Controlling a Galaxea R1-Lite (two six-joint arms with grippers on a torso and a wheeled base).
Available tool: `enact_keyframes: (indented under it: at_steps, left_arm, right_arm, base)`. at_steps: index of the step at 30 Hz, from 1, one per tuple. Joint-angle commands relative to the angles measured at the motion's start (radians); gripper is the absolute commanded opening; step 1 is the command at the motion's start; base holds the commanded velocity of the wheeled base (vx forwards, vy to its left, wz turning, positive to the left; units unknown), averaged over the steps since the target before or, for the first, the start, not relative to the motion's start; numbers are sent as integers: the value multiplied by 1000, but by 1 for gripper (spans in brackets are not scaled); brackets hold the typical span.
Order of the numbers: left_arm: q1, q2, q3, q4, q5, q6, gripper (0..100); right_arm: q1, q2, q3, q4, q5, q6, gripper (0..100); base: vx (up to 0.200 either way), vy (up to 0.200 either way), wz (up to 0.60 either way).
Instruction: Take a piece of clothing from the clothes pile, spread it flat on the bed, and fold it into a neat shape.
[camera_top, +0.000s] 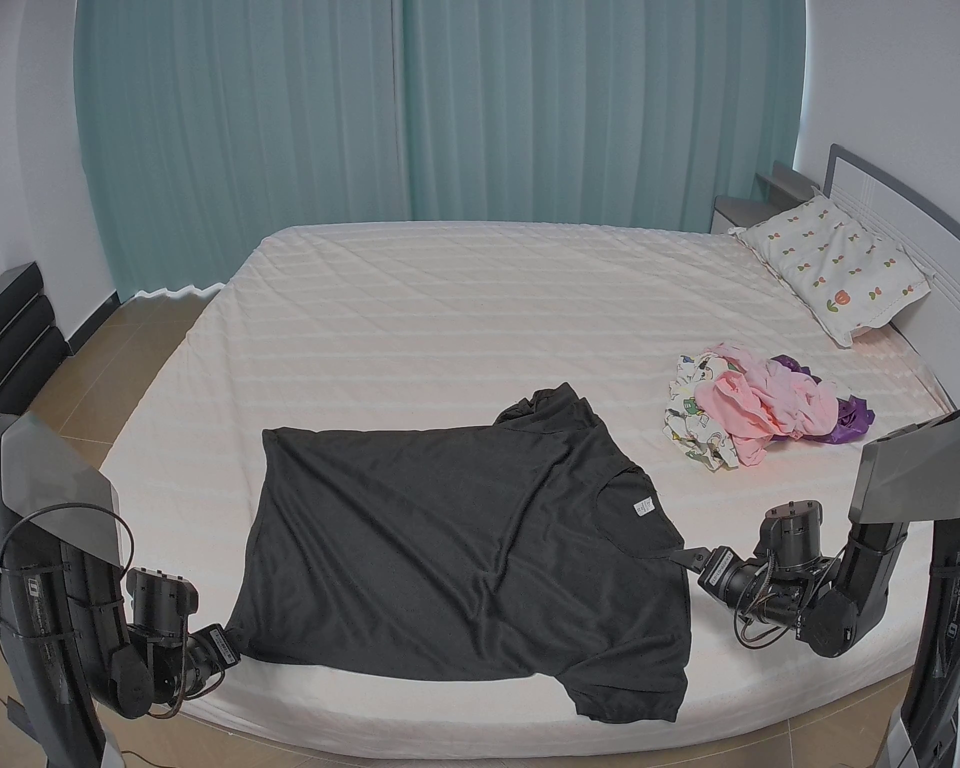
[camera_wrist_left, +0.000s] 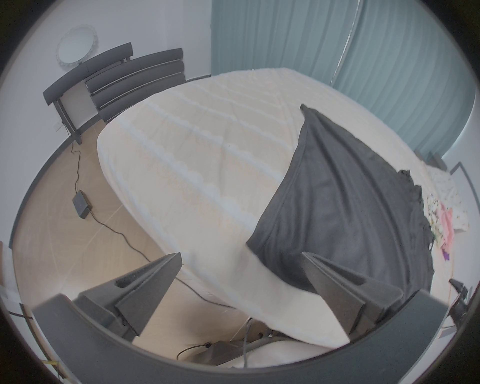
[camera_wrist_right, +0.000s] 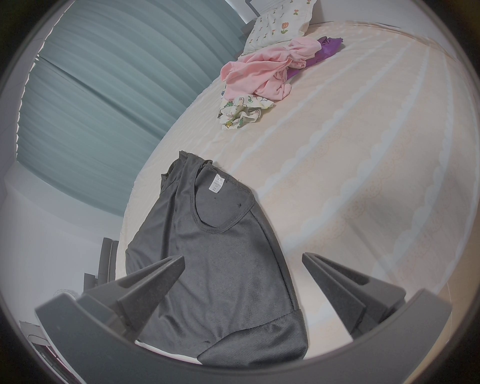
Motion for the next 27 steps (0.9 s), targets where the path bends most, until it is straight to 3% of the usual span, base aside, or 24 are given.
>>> enact_keyframes:
  at_steps: [1, 11, 19, 27]
  left_arm:
    - [-5, 28, -7, -29, -8, -16, 100]
    - [-25, 248, -24, -276, -26, -79, 100]
    - [-99, 248, -58, -276, -25, -179, 100]
    - [-99, 241, -104, -276, -16, -239, 100]
  right_arm:
    - [1, 3, 0, -1, 2, 0, 100]
    - [2, 6, 0, 1, 3, 1, 100]
    - [2, 14, -1, -1, 2, 0, 100]
    - [2, 36, 12, -57, 2, -2, 100]
  base:
    - [0, 0, 0]
    - [0, 0, 0]
    - [0, 0, 0]
    - [0, 0, 0]
